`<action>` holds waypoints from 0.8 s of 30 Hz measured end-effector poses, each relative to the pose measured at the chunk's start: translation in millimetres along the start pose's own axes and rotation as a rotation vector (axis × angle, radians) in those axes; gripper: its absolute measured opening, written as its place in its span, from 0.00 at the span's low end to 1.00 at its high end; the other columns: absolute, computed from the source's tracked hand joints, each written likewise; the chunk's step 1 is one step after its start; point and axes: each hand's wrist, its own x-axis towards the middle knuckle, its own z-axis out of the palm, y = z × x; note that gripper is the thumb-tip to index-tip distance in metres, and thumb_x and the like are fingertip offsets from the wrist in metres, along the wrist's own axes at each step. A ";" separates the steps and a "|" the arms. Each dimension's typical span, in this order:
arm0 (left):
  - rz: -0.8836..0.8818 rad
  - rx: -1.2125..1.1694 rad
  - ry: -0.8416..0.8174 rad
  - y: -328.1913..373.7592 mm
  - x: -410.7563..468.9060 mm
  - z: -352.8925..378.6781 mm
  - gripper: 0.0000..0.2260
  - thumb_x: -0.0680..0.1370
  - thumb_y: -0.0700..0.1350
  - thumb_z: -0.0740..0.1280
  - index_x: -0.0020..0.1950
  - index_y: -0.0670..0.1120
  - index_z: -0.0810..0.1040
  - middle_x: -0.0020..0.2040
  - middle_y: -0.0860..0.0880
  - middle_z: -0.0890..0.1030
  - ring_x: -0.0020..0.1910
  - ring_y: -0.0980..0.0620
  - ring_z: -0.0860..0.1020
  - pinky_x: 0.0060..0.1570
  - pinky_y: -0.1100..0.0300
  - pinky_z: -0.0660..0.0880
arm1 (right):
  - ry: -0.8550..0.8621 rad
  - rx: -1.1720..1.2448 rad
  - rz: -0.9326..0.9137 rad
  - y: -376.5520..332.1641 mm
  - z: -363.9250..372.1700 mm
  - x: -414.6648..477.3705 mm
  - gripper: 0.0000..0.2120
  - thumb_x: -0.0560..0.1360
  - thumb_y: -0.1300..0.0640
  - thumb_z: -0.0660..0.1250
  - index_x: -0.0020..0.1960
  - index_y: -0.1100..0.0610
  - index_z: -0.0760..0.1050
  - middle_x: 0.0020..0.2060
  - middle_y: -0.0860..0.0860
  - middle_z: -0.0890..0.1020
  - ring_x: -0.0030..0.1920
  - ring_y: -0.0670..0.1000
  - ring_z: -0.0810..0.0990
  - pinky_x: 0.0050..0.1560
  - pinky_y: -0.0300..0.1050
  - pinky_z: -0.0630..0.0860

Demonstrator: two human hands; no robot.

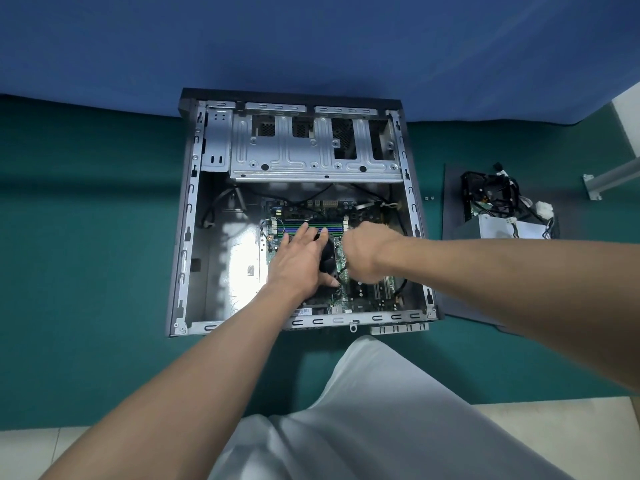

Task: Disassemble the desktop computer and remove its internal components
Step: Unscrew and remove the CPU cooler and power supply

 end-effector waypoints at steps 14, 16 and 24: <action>-0.008 -0.017 0.003 -0.2 0.4 1.1 0.47 0.69 0.59 0.74 0.79 0.47 0.51 0.80 0.48 0.52 0.78 0.51 0.45 0.75 0.51 0.41 | -0.032 1.137 0.524 13.3 1.7 8.4 0.07 0.78 0.61 0.57 0.46 0.64 0.72 0.31 0.55 0.78 0.26 0.47 0.74 0.18 0.36 0.64; -0.015 -0.009 -0.005 -0.6 0.2 1.9 0.47 0.69 0.59 0.73 0.79 0.48 0.50 0.80 0.48 0.51 0.78 0.51 0.45 0.76 0.51 0.41 | -0.244 1.425 0.678 17.7 5.6 6.9 0.06 0.80 0.62 0.55 0.51 0.63 0.69 0.26 0.56 0.78 0.19 0.45 0.68 0.15 0.33 0.60; -0.010 0.007 -0.019 1.1 0.1 -0.6 0.46 0.70 0.58 0.73 0.79 0.47 0.51 0.79 0.48 0.54 0.78 0.50 0.45 0.76 0.50 0.42 | 0.086 -0.107 -0.086 2.6 10.4 -2.2 0.04 0.78 0.59 0.61 0.47 0.58 0.73 0.44 0.55 0.78 0.40 0.55 0.77 0.34 0.43 0.70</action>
